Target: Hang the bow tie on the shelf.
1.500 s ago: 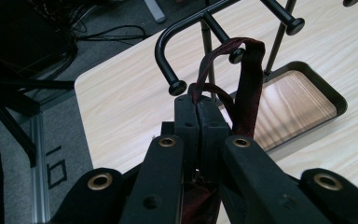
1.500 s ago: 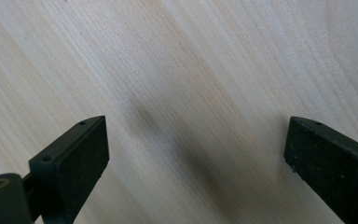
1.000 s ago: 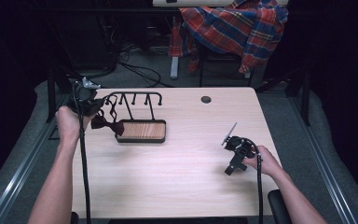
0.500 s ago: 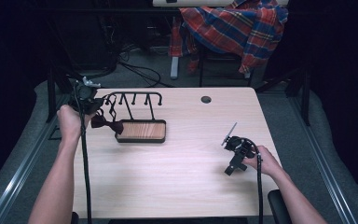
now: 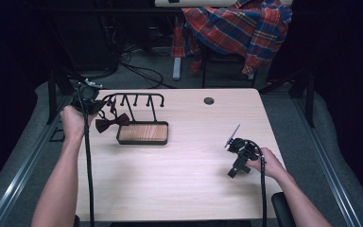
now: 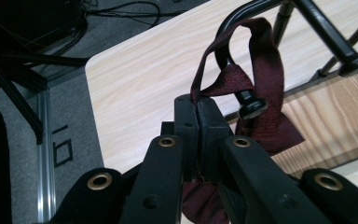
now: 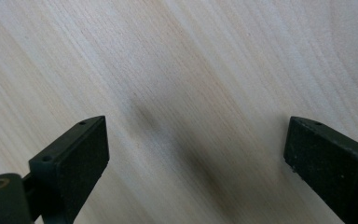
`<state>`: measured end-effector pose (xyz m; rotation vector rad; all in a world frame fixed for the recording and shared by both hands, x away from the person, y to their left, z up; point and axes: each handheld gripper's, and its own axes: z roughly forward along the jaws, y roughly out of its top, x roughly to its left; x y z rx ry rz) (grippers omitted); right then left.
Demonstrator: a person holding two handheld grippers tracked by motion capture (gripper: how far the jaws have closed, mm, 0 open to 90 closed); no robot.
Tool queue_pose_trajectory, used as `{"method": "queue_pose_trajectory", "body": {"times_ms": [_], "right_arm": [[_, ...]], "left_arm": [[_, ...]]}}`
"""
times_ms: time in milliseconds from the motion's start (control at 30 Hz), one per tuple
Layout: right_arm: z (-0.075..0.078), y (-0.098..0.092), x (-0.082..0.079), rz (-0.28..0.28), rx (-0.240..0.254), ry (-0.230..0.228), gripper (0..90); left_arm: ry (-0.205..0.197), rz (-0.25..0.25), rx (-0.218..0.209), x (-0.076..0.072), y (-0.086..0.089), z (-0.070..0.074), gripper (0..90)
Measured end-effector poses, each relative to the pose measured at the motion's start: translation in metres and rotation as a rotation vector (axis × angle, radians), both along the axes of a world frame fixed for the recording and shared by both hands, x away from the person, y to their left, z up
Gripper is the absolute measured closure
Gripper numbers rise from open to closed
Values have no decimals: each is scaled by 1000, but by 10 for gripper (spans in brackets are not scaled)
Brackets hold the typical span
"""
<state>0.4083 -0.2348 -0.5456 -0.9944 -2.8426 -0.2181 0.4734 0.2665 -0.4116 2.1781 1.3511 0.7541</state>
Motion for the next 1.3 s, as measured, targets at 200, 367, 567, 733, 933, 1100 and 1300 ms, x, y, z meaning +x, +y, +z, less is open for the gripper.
{"method": "queue_pose_trajectory", "body": {"times_ms": [200,367,567,733,933,1100,1300], "right_arm": [[0,0,0,-1,-2,0,64],[0,0,0,2,-3,1,64],[0,1,0,4,-4,1,64],[0,1,-1,6,-4,4,64],[-1,1,0,7,-7,5,64],[-1,1,0,7,-8,7,64],[-1,1,0,10,-6,5,64]], "left_arm": [[-14,9,-3,5,0,-2,883],[-18,10,-7,7,1,-6,878],[-3,19,-7,9,3,-12,865],[12,23,-21,8,7,-21,838],[29,24,-34,8,9,-28,792],[33,19,-42,7,9,-30,735],[37,63,-37,5,11,-31,477]]}}
